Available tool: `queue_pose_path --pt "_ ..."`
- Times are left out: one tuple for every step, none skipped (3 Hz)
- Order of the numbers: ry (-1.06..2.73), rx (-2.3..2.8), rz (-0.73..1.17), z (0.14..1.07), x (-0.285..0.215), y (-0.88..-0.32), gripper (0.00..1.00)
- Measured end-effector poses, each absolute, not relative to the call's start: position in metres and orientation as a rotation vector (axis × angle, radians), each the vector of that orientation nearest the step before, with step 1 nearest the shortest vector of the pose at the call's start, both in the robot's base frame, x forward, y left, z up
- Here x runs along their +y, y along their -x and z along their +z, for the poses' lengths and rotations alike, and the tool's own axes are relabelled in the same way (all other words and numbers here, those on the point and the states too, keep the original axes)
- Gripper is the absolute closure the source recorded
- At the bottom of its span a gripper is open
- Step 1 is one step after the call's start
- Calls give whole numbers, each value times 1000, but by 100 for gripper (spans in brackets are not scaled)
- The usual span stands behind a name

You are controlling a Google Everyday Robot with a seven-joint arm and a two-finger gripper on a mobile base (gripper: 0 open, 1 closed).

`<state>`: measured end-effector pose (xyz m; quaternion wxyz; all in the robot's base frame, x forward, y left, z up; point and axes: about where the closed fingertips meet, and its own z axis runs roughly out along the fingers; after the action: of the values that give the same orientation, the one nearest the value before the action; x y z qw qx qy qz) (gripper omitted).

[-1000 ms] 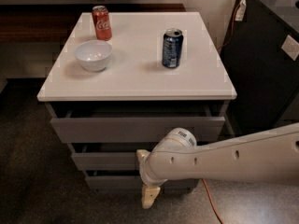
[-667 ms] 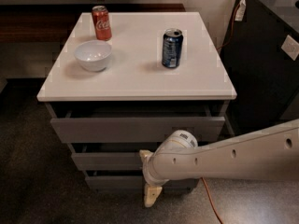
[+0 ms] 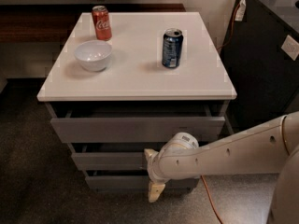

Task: Open middle drawer

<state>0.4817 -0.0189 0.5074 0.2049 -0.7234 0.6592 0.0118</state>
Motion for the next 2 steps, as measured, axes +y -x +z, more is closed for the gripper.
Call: queue_pose_path --pt "1994 1856 29 487 -30 -500 0" --pt "1969 1877 25 469 -41 -517 0"
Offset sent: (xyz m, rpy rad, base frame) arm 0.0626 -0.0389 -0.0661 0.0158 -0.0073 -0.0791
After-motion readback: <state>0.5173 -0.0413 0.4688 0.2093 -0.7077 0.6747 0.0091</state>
